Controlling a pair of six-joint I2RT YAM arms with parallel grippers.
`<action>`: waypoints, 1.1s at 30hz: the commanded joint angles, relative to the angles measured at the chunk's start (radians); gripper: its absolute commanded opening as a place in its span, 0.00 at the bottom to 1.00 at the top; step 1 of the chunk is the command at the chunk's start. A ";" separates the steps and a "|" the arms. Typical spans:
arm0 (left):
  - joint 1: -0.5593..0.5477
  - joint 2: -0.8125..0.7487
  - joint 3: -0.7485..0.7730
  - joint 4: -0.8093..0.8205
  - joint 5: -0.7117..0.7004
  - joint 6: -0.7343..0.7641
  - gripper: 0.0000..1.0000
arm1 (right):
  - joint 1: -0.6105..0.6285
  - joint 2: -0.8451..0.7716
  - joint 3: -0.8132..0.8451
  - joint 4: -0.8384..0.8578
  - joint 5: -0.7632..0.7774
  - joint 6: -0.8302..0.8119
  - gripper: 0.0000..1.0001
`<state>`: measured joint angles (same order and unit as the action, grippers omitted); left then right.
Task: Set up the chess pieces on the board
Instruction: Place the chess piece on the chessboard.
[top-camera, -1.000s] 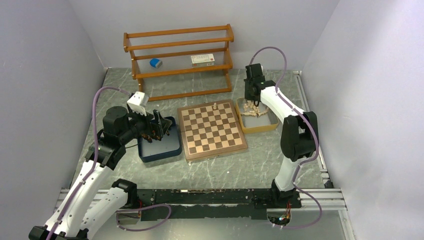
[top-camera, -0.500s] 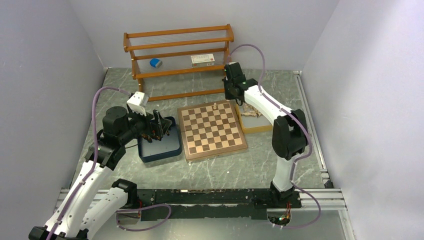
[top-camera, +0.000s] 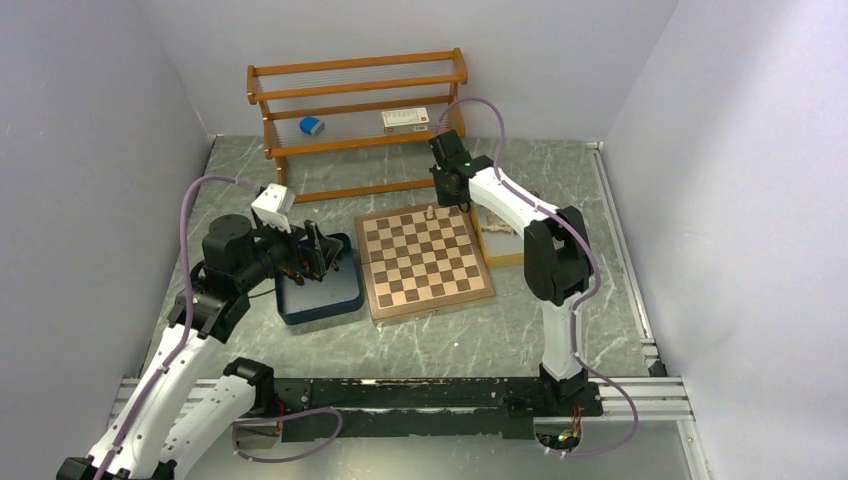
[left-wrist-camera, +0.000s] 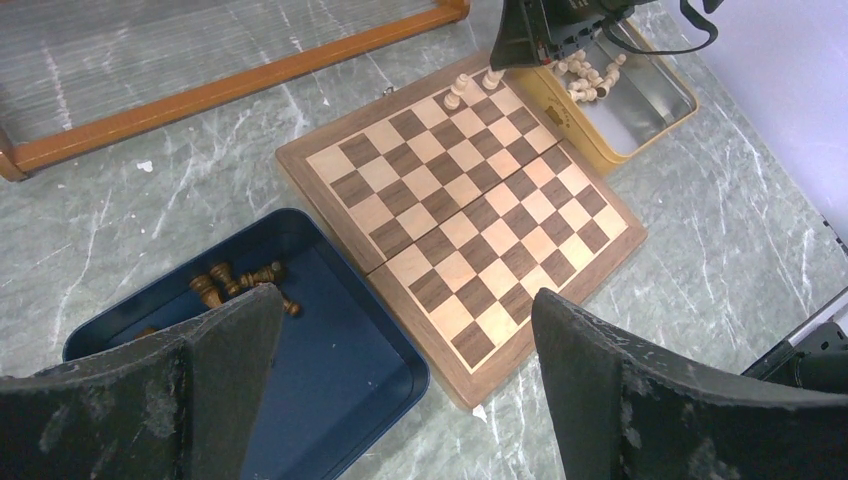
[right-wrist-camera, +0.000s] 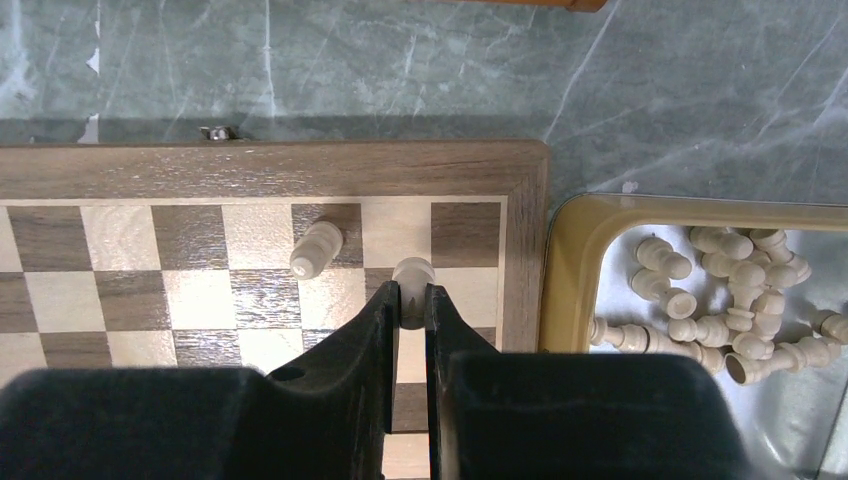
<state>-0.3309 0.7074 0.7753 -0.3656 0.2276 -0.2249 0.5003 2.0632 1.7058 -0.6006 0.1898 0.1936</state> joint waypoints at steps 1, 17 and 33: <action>-0.008 -0.014 -0.008 0.007 -0.021 -0.003 0.99 | 0.008 0.023 0.039 -0.023 -0.008 -0.006 0.11; -0.008 -0.008 -0.010 0.011 -0.010 -0.004 0.99 | 0.012 0.096 0.102 -0.053 -0.024 -0.010 0.13; -0.008 -0.019 -0.008 0.008 -0.017 -0.003 0.98 | 0.013 0.118 0.097 -0.054 -0.024 -0.002 0.19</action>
<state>-0.3309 0.7010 0.7731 -0.3656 0.2276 -0.2245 0.5064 2.1582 1.7832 -0.6418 0.1642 0.1940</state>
